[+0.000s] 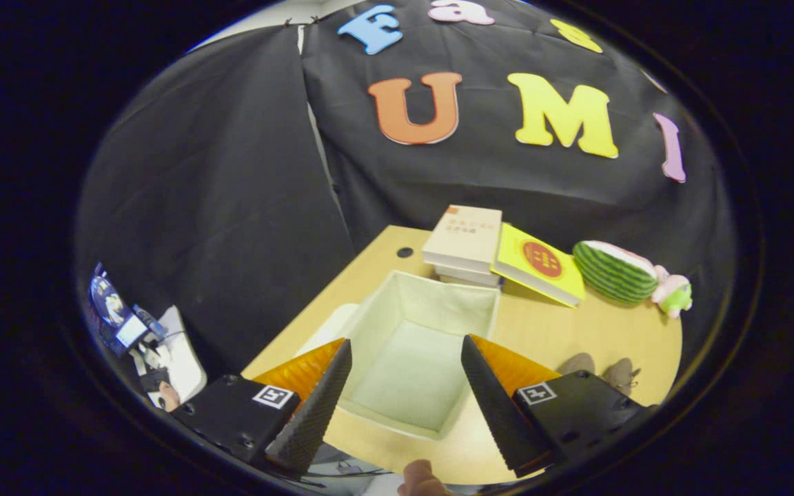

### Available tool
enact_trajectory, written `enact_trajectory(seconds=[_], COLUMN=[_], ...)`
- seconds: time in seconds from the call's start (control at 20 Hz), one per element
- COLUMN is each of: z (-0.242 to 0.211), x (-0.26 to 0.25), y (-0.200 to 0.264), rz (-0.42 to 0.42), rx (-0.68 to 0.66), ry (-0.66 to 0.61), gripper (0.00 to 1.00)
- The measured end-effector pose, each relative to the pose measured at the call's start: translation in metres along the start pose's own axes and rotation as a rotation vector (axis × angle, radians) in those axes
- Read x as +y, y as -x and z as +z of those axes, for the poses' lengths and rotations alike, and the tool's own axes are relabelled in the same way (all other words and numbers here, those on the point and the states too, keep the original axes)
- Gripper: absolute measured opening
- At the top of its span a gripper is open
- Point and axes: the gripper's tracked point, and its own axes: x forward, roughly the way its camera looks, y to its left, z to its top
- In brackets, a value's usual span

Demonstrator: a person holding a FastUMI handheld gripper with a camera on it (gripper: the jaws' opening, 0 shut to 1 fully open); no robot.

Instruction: Open the storage box then place both shoes into the box .Put the left shoe in first, then the right shoe, with the right side of both shoes facing outward in a uniform manner.

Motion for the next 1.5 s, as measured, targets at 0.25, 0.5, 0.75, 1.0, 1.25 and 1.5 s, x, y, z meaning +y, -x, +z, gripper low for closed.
enact_trajectory(seconds=[0.25,0.5,0.75,1.0,1.25,1.5], z=[-0.071,-0.122,-0.19,-0.195,-0.217,-0.213], x=[-0.083,-0.175,-0.234,-0.272,-0.272,-0.277], y=[-0.01,-0.01,-0.008,-0.023,-0.053,-0.054], rz=[-0.085,-0.264,-0.383,-0.417,-0.314,-0.264], rx=[0.219,0.344,0.552,0.556,0.625,0.595], ry=[-0.101,-0.118,-0.22,-0.204,-0.273,-0.396], gripper=[1.0,1.0,1.0,0.82,0.49,0.06])
